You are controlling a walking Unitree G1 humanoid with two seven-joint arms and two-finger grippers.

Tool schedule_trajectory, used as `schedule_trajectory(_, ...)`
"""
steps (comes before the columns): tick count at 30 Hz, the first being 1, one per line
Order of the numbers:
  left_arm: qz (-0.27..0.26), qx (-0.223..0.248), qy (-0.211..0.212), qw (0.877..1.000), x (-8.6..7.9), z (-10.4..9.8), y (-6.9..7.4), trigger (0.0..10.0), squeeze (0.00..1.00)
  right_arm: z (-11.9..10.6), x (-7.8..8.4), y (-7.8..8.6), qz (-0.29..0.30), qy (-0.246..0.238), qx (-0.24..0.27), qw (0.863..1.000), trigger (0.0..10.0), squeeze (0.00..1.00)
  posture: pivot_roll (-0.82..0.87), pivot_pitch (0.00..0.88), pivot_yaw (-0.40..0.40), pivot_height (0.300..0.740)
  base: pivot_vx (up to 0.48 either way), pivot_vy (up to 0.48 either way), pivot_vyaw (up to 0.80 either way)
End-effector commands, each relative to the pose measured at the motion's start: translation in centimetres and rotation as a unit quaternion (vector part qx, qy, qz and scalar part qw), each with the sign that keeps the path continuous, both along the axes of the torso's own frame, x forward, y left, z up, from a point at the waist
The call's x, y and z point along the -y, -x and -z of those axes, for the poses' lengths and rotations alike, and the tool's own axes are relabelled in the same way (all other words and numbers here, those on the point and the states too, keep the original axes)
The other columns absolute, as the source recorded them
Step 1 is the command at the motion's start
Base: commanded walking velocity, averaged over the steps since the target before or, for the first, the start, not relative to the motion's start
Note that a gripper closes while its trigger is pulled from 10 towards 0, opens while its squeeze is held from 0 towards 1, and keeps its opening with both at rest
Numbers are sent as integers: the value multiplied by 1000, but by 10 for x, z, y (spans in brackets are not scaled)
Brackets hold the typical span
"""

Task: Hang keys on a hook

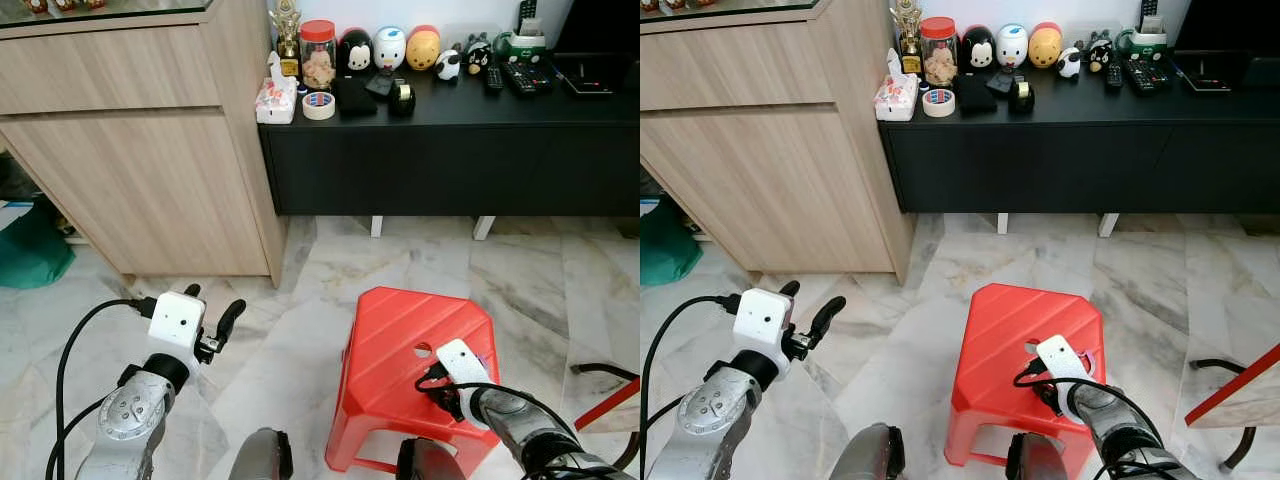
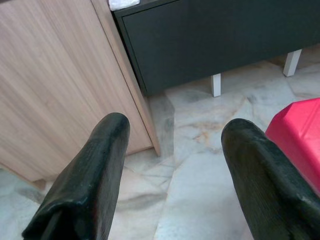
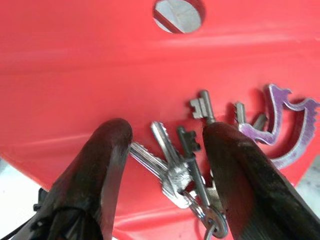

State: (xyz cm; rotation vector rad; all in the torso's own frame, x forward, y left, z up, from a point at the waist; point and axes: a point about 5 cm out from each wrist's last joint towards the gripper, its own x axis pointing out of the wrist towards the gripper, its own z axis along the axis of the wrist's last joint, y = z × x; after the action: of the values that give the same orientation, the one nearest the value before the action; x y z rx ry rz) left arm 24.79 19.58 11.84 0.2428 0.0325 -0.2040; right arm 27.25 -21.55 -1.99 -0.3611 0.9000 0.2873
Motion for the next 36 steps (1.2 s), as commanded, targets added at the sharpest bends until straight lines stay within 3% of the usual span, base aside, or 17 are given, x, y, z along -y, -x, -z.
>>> schedule_trajectory(1, 5, 0, -11, 1000, 0, 0, 2, 10000, 0, 3, 4, 4, 16, 2, -8, 1000, 10000, 0, 113, 103, 40, 638, 0, 0, 0)
schedule_trajectory(14, 9, 0, -21, 1000, -2, -1, 3, 10000, 0, 6, 7, 7, 53, 1, -2, 999, 10000, 0, 120, 104, 50, 638, 0, 0, 0)
schedule_trajectory(16, 11, -1, -22, 1000, -1, -1, 3, 10000, 0, 8, 5, 10, 54, -3, -9, 999, 9451, 0, 122, 105, 51, 638, 0, 0, 0)
schedule_trajectory(17, 13, -1, -23, 1000, 0, -1, 3, 10000, 0, 11, 4, 13, 56, -4, -13, 998, 0, 0, 122, 105, 52, 638, 0, 0, 0)
schedule_trajectory(36, 22, -13, -37, 999, 0, 2, 9, 10000, 0, 22, -11, 23, 48, -17, -32, 998, 0, 0, 137, 109, 60, 638, 0, 0, 0)
